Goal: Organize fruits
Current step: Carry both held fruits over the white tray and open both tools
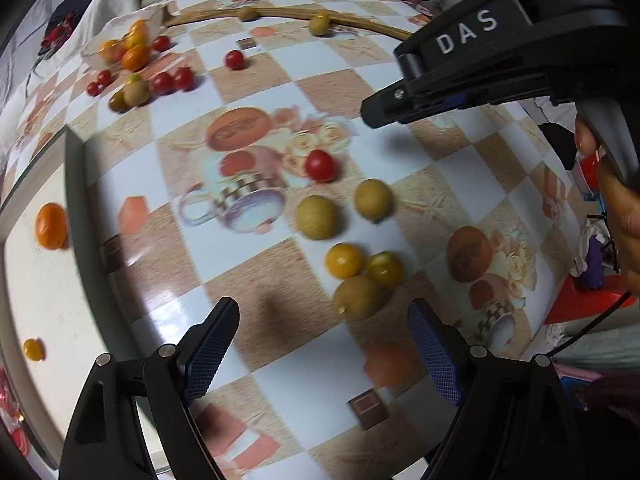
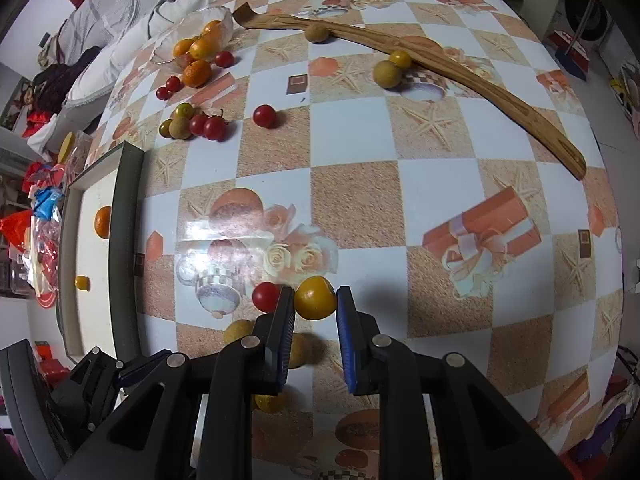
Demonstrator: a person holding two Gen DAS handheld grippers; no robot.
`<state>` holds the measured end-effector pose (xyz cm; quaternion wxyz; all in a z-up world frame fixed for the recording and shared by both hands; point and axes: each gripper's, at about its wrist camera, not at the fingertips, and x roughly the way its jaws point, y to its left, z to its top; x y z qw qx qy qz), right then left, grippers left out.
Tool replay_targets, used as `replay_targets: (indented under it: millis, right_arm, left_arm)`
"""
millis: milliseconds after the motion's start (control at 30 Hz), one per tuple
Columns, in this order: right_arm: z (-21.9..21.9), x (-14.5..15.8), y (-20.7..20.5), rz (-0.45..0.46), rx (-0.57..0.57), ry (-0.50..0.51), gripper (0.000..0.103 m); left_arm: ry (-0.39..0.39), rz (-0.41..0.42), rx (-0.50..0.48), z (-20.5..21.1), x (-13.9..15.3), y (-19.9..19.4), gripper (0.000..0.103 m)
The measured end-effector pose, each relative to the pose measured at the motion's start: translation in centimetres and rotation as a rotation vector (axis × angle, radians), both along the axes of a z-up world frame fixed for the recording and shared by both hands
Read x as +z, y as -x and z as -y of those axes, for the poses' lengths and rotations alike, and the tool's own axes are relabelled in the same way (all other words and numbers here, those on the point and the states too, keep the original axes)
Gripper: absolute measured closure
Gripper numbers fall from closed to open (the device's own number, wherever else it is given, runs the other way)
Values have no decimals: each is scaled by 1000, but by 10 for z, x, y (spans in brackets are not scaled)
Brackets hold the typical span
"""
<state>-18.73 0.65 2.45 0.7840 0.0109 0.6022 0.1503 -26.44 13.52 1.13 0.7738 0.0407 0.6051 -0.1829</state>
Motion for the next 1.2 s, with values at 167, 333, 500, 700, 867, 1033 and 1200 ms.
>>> replay_targets:
  millis: [167,333,500,700,867,1033,1200]
  right_arm:
    - [9,-3,2,-4,-22,-2,80]
    - [13,-4,3,-6,-31,-3,80]
    - [11,-2,3,-1,-26,-8,80]
    - [-2,4,4,8,5,-15,80]
    - [-28,11,6,21,59,-26,80]
    - [-74,16,12,28,150,-47,80]
    - [-134,17,23,18,271,-83,80]
  left_arm:
    - [-22,-14,-25,13,-10,-3,38]
    - [-1,-30,-75,24,-13,-1,74]
    - [23,-25,-44,23,-10,-3,74]
    - [27,9,37,-8,9,-11,74]
    - [15,46,153,-46,31,-19,74]
    - [-19,74,299,-99,44,-20,74]
    - [-73,82,433,-160,45,-12,74]
